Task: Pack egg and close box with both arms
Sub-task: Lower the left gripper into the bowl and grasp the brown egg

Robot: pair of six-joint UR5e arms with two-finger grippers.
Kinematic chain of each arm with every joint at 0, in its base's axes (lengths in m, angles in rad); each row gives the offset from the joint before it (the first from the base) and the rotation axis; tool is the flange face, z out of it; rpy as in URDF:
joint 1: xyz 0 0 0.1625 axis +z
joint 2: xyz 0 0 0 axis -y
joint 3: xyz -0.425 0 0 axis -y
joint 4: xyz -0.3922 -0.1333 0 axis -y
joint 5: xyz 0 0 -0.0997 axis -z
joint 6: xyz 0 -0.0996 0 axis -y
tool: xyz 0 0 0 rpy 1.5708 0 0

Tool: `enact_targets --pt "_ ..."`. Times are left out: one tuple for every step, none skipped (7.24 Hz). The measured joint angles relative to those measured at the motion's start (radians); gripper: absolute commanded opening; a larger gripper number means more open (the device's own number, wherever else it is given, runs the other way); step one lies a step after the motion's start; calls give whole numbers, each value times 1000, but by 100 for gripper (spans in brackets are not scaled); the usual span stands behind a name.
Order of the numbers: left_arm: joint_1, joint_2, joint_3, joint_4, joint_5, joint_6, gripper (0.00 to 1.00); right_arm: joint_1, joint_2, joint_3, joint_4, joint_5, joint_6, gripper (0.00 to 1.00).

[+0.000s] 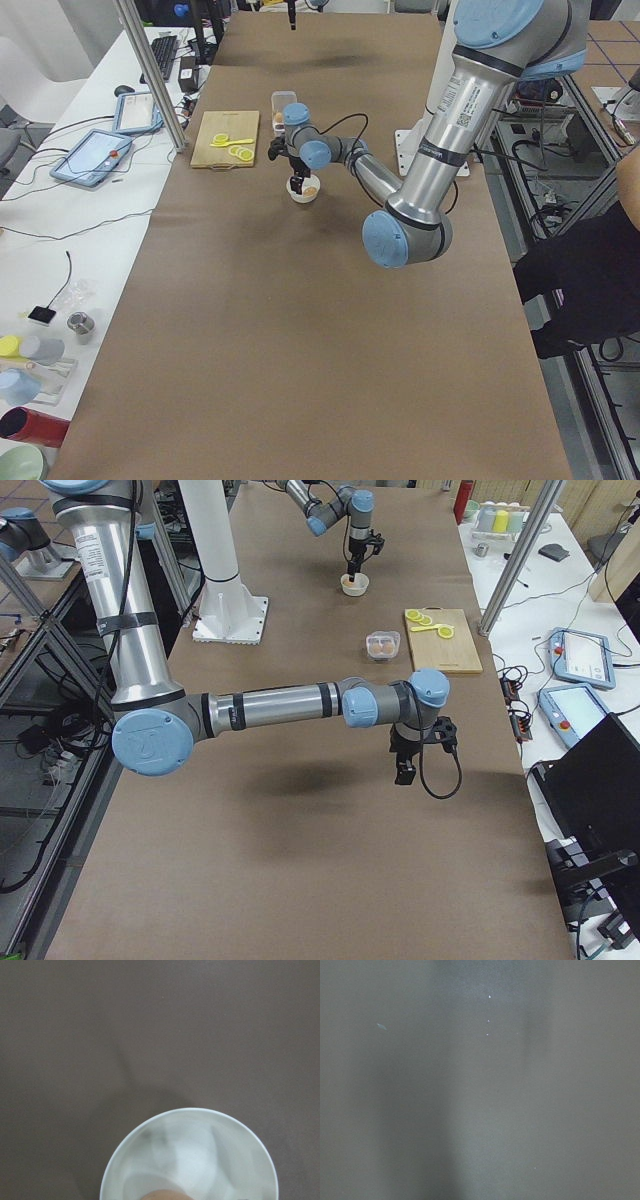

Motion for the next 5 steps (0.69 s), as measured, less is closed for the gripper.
enact_targets --pt "3 0 0 0 0 0 84 0 0 0 0 0 0 100" --pt "11 0 1 0 0 -1 84 0 0 0 0 -1 0 100" --pt "17 0 4 0 1 -1 84 0 1 0 -1 -1 0 100" --pt "19 1 8 0 1 0 84 0 1 0 -1 -1 0 100" --pt "20 2 10 0 1 1 84 0 1 0 0 -1 0 100"
